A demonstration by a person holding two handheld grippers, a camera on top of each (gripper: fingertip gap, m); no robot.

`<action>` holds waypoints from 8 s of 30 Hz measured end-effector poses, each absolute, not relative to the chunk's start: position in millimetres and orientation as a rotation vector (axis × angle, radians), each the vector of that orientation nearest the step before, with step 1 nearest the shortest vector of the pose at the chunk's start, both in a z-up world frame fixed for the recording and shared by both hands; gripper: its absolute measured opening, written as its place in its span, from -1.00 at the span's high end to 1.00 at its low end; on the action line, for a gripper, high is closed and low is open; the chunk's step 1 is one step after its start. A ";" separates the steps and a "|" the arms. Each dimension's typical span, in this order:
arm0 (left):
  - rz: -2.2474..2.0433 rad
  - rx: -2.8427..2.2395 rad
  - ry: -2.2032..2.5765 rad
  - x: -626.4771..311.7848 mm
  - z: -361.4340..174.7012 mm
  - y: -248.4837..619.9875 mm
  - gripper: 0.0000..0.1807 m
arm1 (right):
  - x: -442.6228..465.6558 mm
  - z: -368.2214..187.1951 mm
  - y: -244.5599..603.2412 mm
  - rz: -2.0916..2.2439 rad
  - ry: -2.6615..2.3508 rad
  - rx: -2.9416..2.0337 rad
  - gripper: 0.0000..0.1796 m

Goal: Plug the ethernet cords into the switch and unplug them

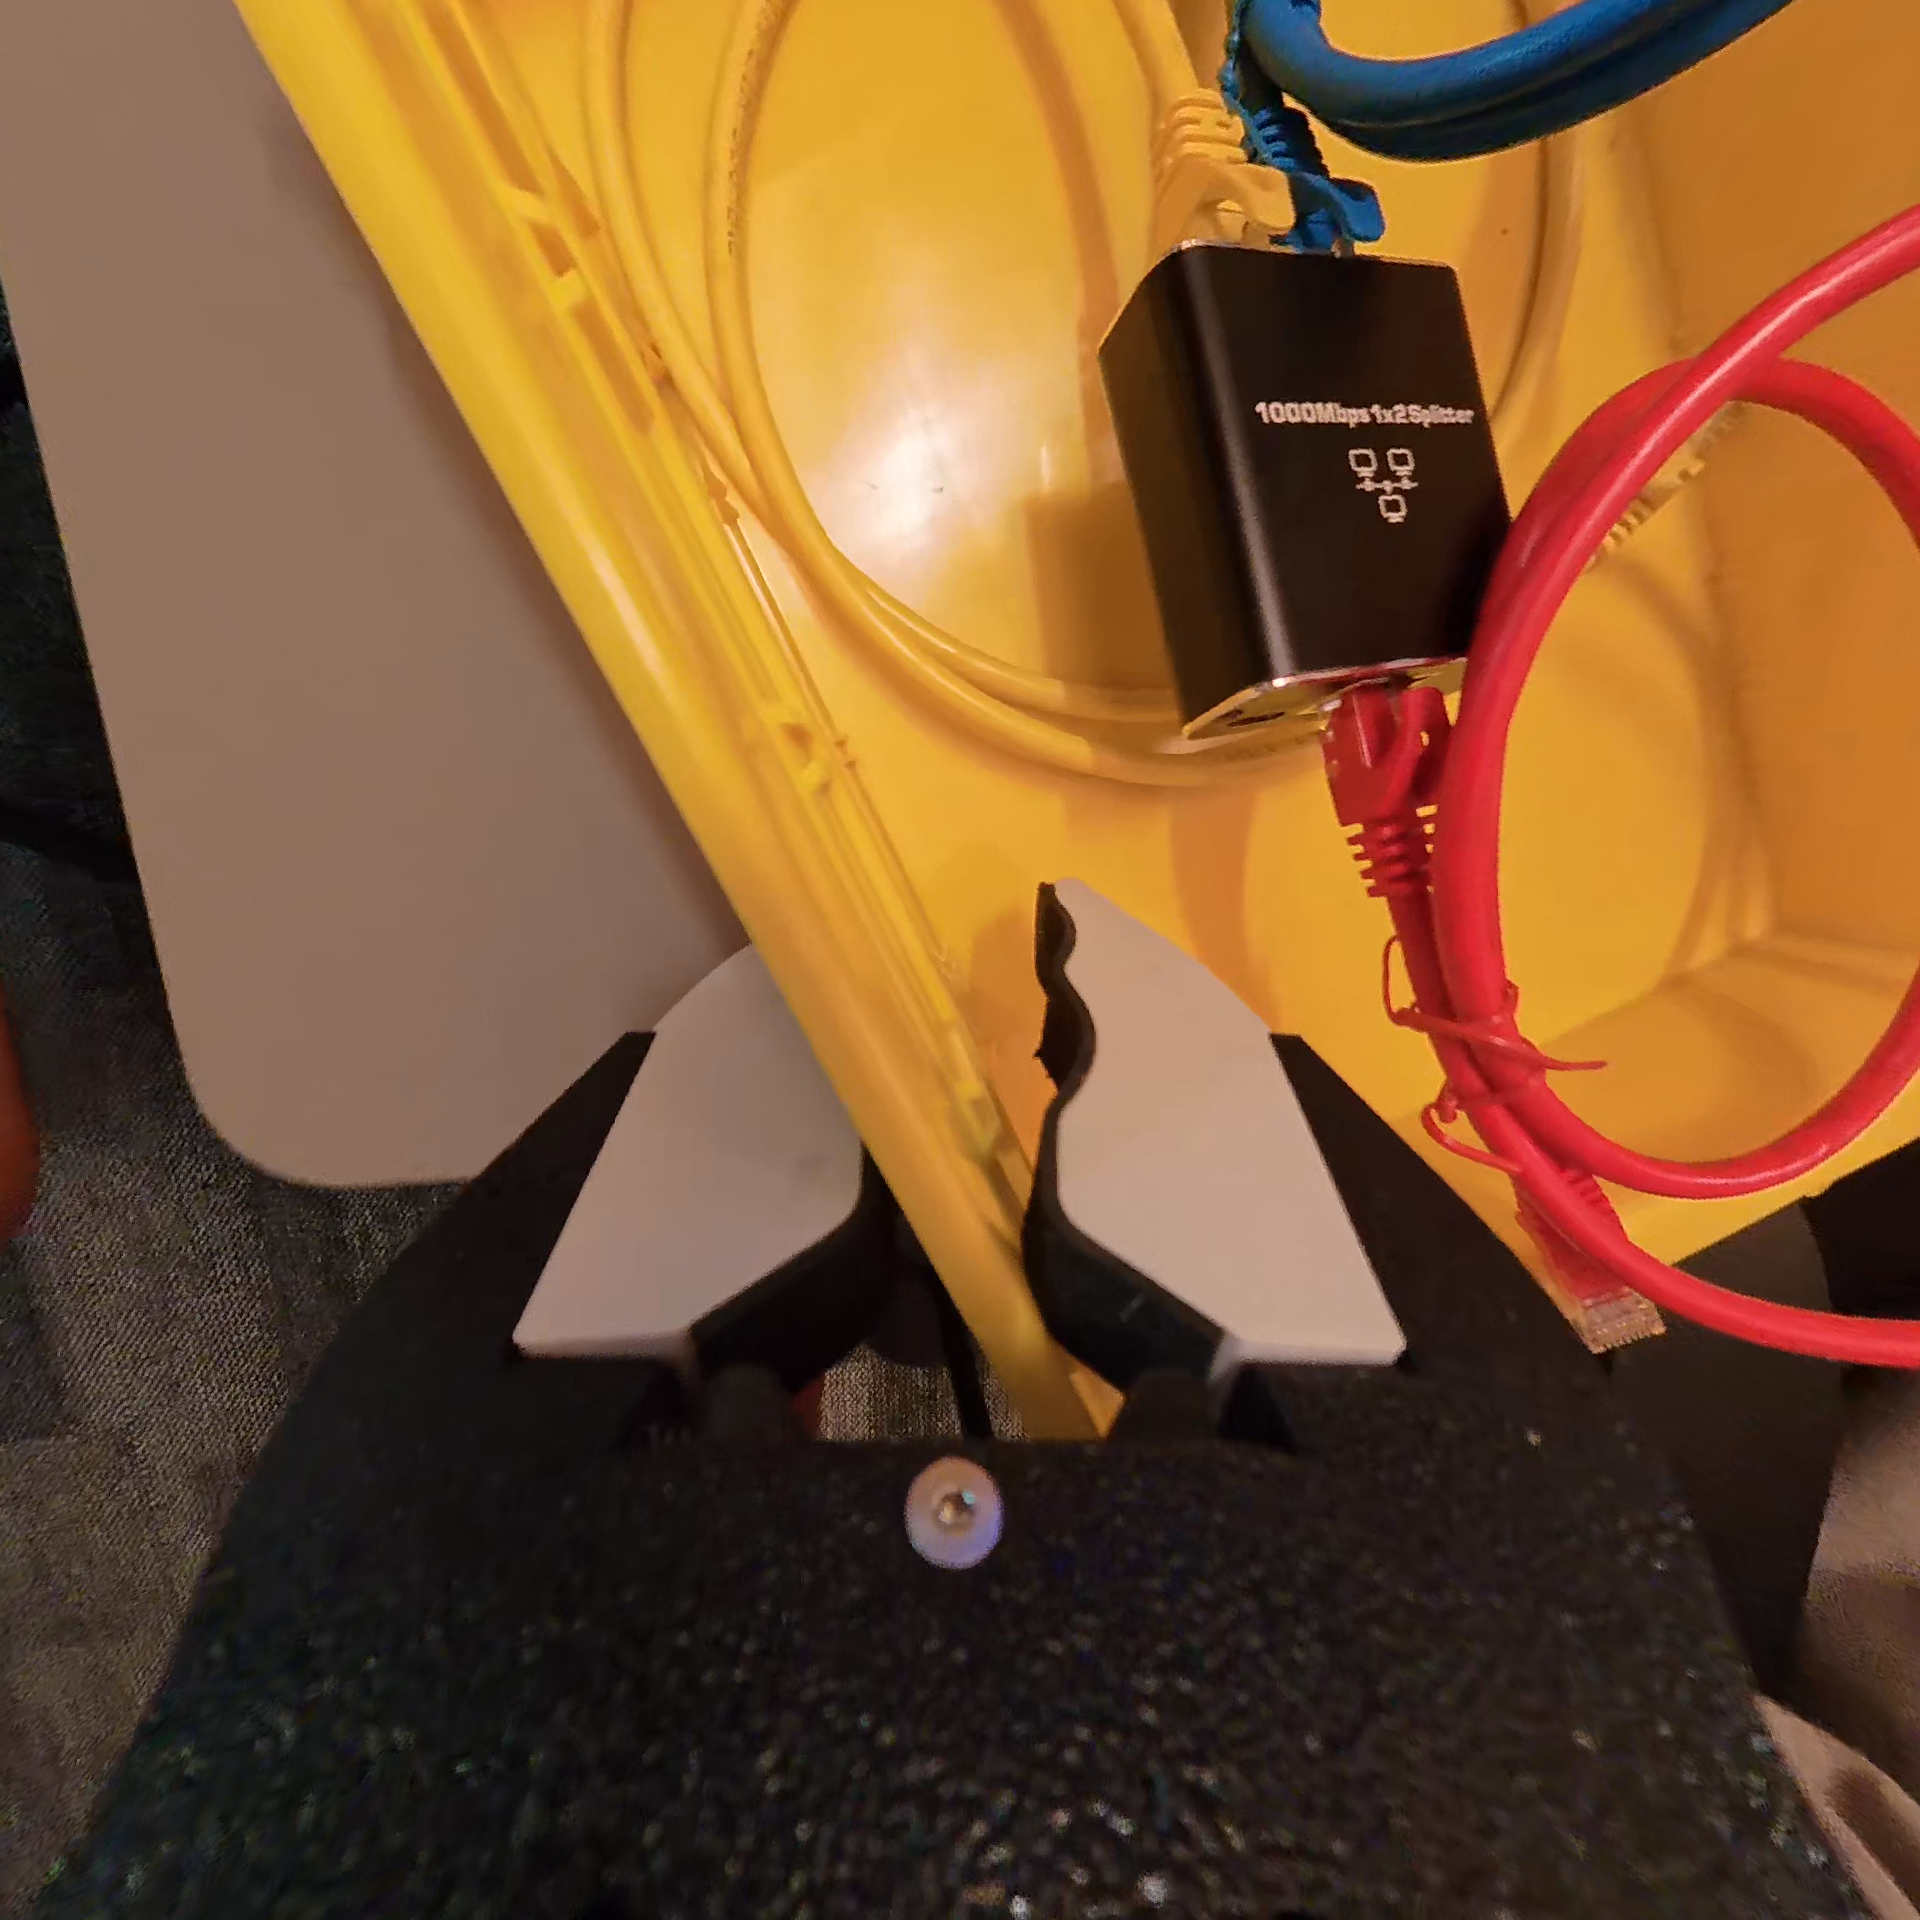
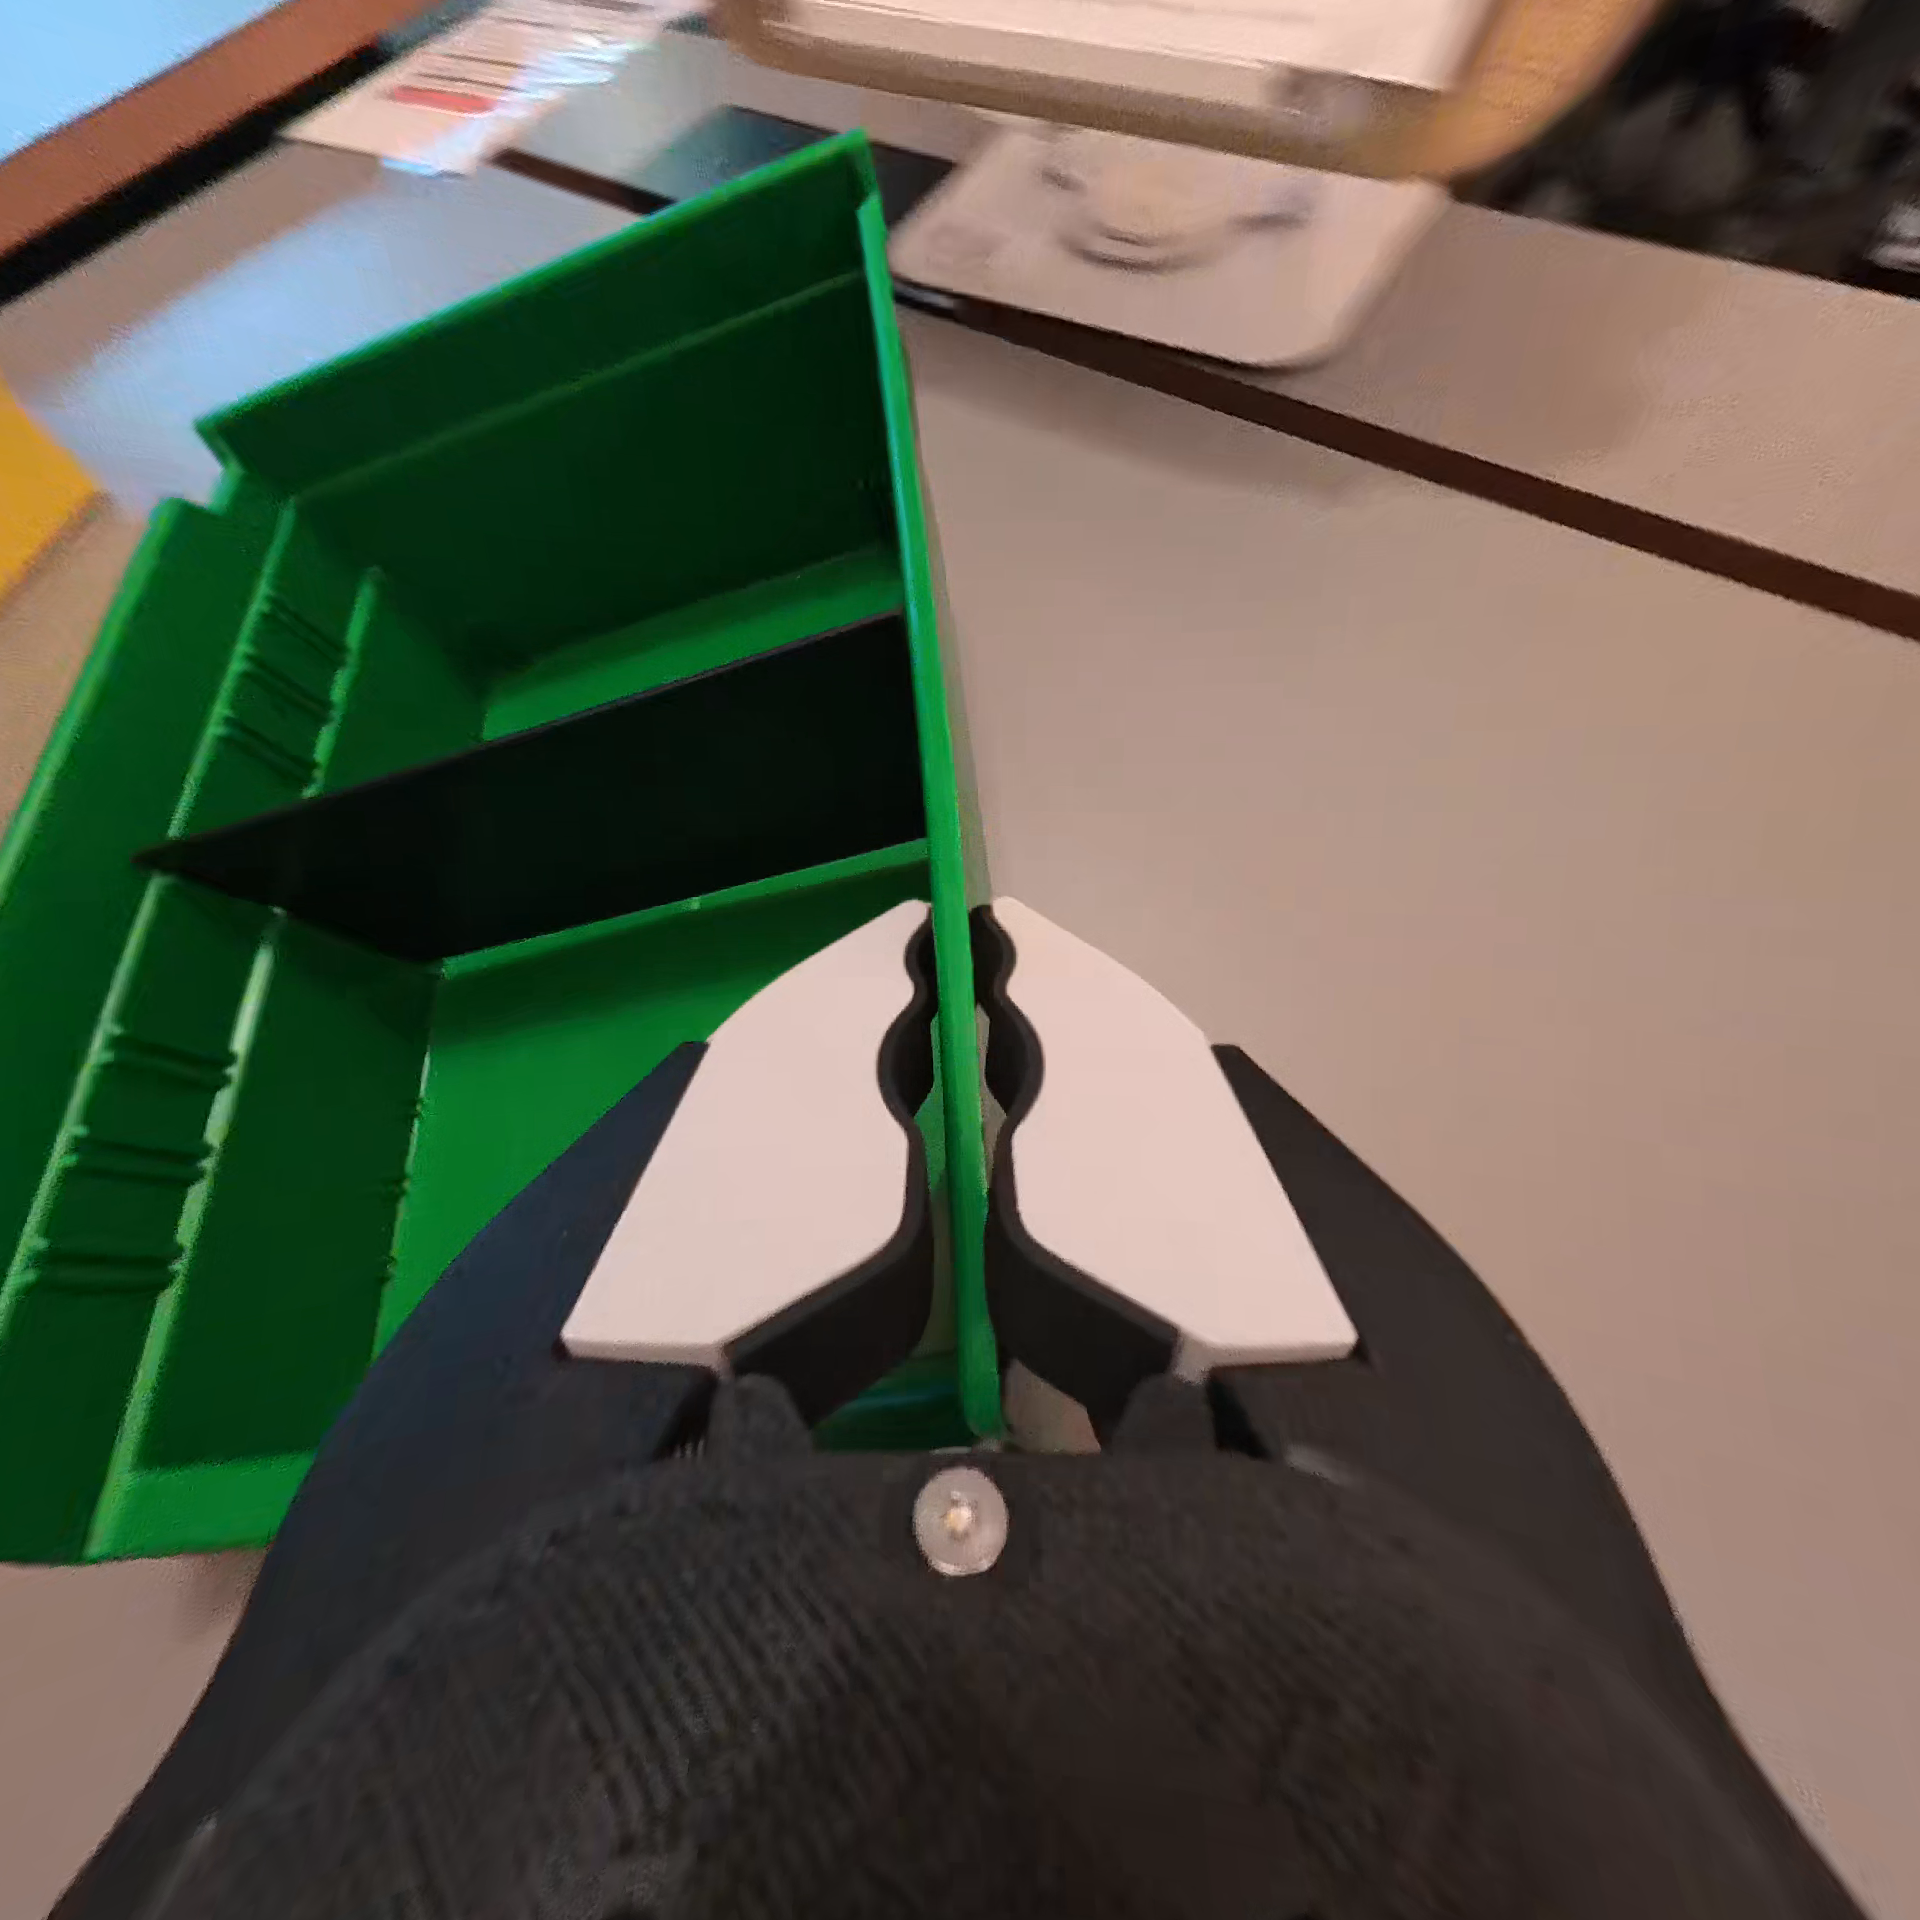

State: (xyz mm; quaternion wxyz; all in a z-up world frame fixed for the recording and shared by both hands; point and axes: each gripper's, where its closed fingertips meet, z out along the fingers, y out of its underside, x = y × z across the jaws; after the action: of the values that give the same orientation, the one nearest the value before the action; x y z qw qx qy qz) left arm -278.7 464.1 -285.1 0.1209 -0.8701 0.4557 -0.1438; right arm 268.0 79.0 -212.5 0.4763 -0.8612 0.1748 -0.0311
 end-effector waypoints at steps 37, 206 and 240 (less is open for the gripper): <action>-0.408 -2.175 1.459 34.7 -264.3 570.1 0.54 | 512.9 -197.1 -101.4 -0.559 1.034 -1.749 0.74; -0.319 -0.157 2.373 140.2 -233.1 110.3 0.31 | 141.8 -225.3 77.9 1.047 -0.264 -2.792 0.83; -0.610 -0.329 2.058 128.5 -207.3 89.5 0.31 | 135.3 -196.7 61.0 0.739 -0.265 -3.085 0.82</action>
State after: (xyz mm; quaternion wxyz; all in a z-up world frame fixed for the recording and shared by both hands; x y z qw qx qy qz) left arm 128.5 89.5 -207.3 0.4662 -0.1339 0.8384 -0.2486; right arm 135.3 61.0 -196.7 -0.0207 -0.9689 -0.0832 0.2321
